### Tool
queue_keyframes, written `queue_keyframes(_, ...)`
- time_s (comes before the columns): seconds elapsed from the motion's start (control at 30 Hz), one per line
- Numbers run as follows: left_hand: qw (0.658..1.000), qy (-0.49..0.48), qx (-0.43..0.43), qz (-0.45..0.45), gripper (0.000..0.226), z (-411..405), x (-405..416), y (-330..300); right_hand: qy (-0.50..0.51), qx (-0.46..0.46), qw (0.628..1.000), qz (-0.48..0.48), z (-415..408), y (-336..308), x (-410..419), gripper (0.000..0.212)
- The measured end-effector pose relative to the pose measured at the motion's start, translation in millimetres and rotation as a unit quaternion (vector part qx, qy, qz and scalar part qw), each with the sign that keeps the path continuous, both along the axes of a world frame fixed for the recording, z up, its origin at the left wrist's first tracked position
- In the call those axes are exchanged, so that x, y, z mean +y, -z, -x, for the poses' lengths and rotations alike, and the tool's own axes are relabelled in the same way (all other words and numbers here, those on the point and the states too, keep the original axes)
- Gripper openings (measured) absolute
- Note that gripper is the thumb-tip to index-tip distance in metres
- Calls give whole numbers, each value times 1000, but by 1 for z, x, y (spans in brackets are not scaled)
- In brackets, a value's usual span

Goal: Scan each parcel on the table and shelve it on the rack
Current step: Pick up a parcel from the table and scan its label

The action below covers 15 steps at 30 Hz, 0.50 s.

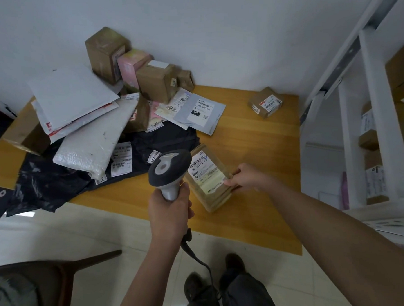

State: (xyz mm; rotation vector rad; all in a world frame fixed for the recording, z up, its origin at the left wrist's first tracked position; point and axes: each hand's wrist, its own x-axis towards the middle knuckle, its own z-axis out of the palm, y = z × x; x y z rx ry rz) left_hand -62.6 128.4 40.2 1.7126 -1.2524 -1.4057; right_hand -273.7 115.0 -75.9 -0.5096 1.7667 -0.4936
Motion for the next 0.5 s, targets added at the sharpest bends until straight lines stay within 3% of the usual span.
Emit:
queue_keyframes(0.1, 1000, -5, 1, -9, 23, -1, 3, 0, -7, -29, 1000, 2, -19, 3, 6, 33)
queue_keyframes(0.5, 998, -33, -43, -13, 27, -3, 9, -5, 61, 35, 994, 85, -66, 26, 1, 32)
